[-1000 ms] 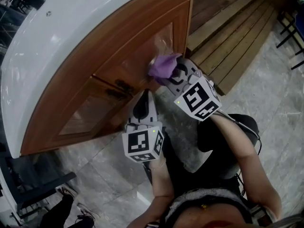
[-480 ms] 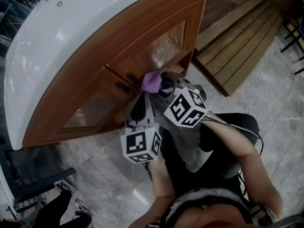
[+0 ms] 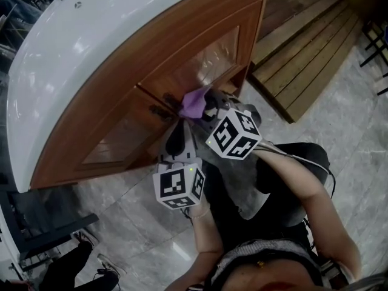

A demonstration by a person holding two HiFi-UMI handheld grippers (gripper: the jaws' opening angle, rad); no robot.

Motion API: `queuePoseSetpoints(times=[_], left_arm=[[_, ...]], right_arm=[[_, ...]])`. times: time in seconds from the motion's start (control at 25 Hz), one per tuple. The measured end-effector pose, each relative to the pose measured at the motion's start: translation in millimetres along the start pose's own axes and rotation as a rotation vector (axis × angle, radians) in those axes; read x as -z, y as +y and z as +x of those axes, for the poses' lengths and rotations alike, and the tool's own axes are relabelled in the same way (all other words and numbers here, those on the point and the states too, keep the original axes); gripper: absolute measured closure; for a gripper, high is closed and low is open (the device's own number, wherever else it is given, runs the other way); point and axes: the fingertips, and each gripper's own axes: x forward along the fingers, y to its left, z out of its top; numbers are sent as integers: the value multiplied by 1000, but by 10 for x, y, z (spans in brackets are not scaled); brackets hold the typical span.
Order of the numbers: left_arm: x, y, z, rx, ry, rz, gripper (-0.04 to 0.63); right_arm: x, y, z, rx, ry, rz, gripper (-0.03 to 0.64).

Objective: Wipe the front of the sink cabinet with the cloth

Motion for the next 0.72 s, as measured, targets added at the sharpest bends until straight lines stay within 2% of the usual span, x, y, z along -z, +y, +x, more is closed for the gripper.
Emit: queuePoseSetpoints(times=[0.44,0.72], left_arm=[[18,-59,5,13,9,11,595],[45,-94,19,20,11,11,595]], right_arm=[[39,-27,-27,24,10,-42,428],[111,-152,-72,48,16,-18,430]])
